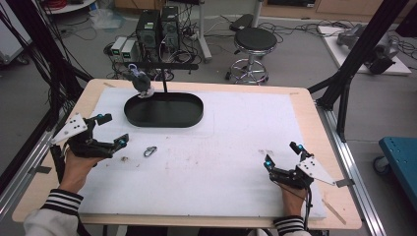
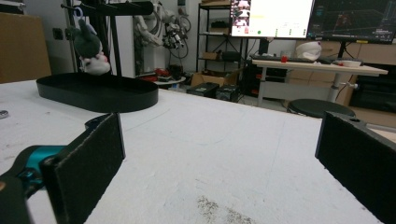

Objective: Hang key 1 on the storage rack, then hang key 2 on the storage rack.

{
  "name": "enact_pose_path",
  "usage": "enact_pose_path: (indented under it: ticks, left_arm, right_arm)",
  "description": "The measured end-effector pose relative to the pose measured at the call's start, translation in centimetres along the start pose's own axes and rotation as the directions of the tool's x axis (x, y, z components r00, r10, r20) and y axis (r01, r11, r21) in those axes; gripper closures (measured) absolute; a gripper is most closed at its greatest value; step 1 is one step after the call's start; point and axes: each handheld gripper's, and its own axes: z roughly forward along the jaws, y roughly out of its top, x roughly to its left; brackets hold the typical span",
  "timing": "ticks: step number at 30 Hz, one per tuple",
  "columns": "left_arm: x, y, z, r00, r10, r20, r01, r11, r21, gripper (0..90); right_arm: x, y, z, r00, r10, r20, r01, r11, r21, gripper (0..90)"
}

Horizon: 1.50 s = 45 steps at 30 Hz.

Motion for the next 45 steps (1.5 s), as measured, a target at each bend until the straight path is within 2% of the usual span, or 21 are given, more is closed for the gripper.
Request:
enact_pose_path:
  ticks: [8, 12, 16, 19, 23, 33, 37, 39, 41, 42, 43, 45]
  left_arm:
    - [0.2, -0.5, -0.1, 0.9999, 0.010, 0.001, -0.010, 0.9999, 0.013, 1.7]
    - [0.6, -0.7, -0.1, 1.0000, -0.003, -0.002, 0.003, 0.9998, 0.022, 1.7]
    - [0.5, -0.6, -0.1, 0.9999, 0.005, -0.009, -0.005, 0.9999, 0.013, 1.7]
    - [0.5, -0.4, 0.0, 0.9998, 0.021, -0.005, -0.020, 0.9994, 0.028, 1.7]
    - [0.3, -0.2, -0.1, 0.9997, 0.024, -0.006, -0.024, 0.9994, 0.025, 1.7]
    - [0.2, 1.4, 0.1, 0.9972, 0.062, 0.041, -0.065, 0.9941, 0.086, 1.7]
    - [0.1, 2.2, 0.7, 0.9924, 0.100, 0.072, -0.109, 0.9847, 0.136, 1.7]
    - [0.1, 2.6, 1.1, 0.9873, 0.124, 0.099, -0.140, 0.9764, 0.165, 1.7]
    - [0.1, 2.9, 1.6, 0.9808, 0.148, 0.127, -0.172, 0.9627, 0.209, 1.7]
    - [0.0, 3.0, 1.8, 0.9784, 0.149, 0.143, -0.179, 0.9584, 0.223, 1.7]
    - [0.0, 3.1, 2.1, 0.9772, 0.146, 0.154, -0.178, 0.9579, 0.225, 1.7]
    - [0.0, 3.3, 2.6, 0.9714, 0.156, 0.179, -0.198, 0.9496, 0.243, 1.7]
  right_arm:
    - [0.1, 0.0, 0.0, 1.0000, 0.007, -0.001, -0.007, 1.000, 0.004, 0.7]
    - [0.0, 0.0, 0.0, 0.9999, 0.010, -0.002, -0.010, 1.000, 0.004, 0.7]
    - [0.0, 0.0, 0.0, 1.0000, 0.006, -0.002, -0.006, 1.000, 0.002, 0.6]
    - [0.0, 0.0, -0.1, 0.9999, 0.016, -0.001, -0.016, 1.000, 0.003, 0.7]
    - [0.0, 0.0, 0.0, 1.0000, 0.009, -0.003, -0.009, 1.000, -0.001, 0.7]
    - [0.0, 0.0, 0.0, 0.9999, 0.013, -0.005, -0.013, 1.000, 0.001, 0.6]
    - [0.0, 0.0, -0.1, 0.9998, 0.019, -0.003, -0.019, 1.000, 0.004, 0.6]
    - [0.0, 0.0, -0.1, 0.9999, 0.017, -0.003, -0.017, 1.000, 0.003, 0.6]
    - [0.0, 0.0, -0.1, 0.9999, 0.015, -0.003, -0.015, 1.000, 0.001, 0.6]
    - [0.0, 0.0, -0.1, 0.9999, 0.014, -0.002, -0.014, 1.000, -0.001, 0.6]
    - [0.0, 0.0, -0.1, 0.9999, 0.017, -0.003, -0.017, 1.000, 0.000, 0.7]
    - [0.0, 0.0, -0.1, 0.9999, 0.015, -0.002, -0.015, 1.000, -0.001, 0.6]
